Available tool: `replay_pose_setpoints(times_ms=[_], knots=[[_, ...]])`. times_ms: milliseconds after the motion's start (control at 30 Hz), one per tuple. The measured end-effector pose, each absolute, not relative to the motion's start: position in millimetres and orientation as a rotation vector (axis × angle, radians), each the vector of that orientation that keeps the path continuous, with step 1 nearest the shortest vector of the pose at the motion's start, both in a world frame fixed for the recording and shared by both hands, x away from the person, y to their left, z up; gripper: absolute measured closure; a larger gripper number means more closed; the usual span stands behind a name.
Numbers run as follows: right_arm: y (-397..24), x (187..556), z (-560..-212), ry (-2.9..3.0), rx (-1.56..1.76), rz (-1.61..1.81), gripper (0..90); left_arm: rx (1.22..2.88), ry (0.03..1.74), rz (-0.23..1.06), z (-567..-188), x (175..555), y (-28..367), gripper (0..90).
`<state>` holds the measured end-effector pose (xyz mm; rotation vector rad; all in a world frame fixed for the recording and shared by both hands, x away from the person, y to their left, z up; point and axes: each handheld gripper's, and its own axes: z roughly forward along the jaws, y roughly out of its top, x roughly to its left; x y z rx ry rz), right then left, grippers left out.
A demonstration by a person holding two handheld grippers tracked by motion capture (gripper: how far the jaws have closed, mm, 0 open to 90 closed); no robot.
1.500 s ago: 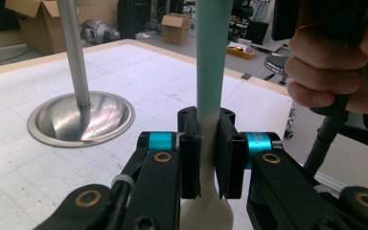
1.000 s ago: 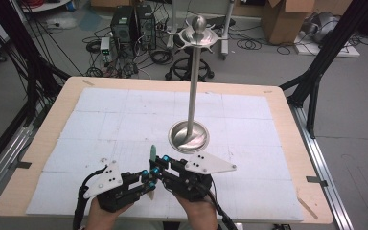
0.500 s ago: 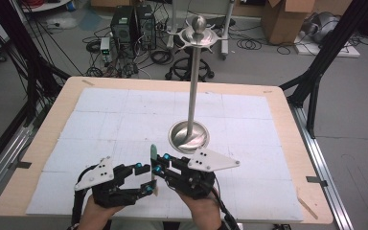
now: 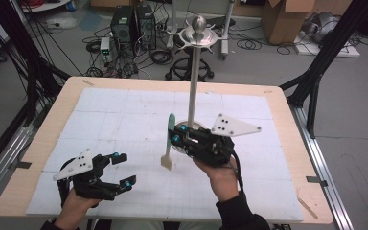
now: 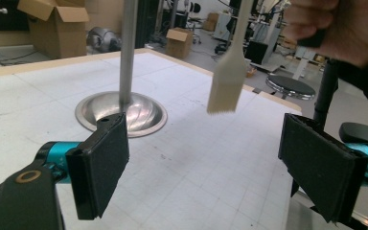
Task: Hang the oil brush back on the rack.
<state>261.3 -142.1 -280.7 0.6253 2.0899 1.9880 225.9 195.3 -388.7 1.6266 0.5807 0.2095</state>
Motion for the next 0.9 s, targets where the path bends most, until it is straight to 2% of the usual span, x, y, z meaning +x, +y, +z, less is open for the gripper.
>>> replay_pose_setpoints(times_ms=[600,900], knots=[[-129,315,-212,2.044,0.651,1.942,82.1,1.66,0.574,0.18,-395,226,192,19.9],[-135,330,-196,2.019,0.711,1.961,82.1,1.654,0.568,0.18,-395,226,192,20.9]])
